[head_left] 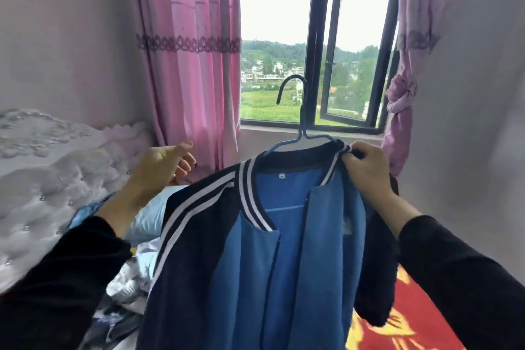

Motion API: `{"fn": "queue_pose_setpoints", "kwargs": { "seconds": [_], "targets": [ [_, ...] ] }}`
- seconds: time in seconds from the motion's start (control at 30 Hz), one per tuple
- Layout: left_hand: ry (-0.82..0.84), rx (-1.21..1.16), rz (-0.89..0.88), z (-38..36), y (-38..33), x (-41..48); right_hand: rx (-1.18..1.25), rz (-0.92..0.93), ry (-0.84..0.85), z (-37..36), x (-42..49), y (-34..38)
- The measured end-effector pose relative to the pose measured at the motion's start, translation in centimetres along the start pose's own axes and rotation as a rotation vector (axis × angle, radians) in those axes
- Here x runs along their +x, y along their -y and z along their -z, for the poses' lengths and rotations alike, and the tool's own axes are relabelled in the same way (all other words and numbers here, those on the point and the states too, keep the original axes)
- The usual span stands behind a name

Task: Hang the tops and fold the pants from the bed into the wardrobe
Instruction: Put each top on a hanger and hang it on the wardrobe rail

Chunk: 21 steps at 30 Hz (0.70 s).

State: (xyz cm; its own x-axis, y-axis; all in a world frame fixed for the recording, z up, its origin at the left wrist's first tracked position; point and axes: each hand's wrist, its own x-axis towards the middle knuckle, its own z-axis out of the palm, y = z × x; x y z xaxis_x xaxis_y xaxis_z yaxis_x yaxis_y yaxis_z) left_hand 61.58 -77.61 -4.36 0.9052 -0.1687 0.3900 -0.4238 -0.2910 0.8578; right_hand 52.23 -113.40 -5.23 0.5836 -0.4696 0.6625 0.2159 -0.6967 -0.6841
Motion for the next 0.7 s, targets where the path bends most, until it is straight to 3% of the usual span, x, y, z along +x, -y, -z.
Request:
{"fn": "queue_pose_setpoints", "kwargs": {
  "seconds": [0.03,0.1,0.13,0.2,0.37,0.47,0.57,0.7],
  "targets": [
    [0.019,0.063,-0.101,-0.1,-1.0,-1.7,0.007,-0.007,0.023,-0.3,-0.7,0.5],
    [0.098,0.449,-0.264,-1.4,-2.7,-5.9,0.022,0.006,0.079,-1.0,-2.3,2.1],
    [0.089,0.587,-0.344,-2.4,-3.3,-7.9,0.029,0.03,0.113,-1.3,-3.3,3.2],
    [-0.04,0.644,-0.408,-3.1,-3.9,-10.7,0.047,0.093,0.178,-1.6,-5.3,5.5],
    [-0.323,0.601,-0.351,2.2,-4.2,-16.4,0.142,0.266,0.334,-1.5,-10.5,10.3],
    [-0.39,0.664,-0.326,5.5,-5.0,-20.3,0.295,0.351,0.502,-1.3,-13.4,15.0],
    [-0.474,0.733,-0.288,9.1,-5.4,-24.1,0.262,0.496,0.642,-2.7,-15.7,20.5],
    [-0.482,0.785,-0.199,14.9,-5.7,-30.0,0.356,0.528,0.853,-5.0,-19.4,27.7]
  ]
}}
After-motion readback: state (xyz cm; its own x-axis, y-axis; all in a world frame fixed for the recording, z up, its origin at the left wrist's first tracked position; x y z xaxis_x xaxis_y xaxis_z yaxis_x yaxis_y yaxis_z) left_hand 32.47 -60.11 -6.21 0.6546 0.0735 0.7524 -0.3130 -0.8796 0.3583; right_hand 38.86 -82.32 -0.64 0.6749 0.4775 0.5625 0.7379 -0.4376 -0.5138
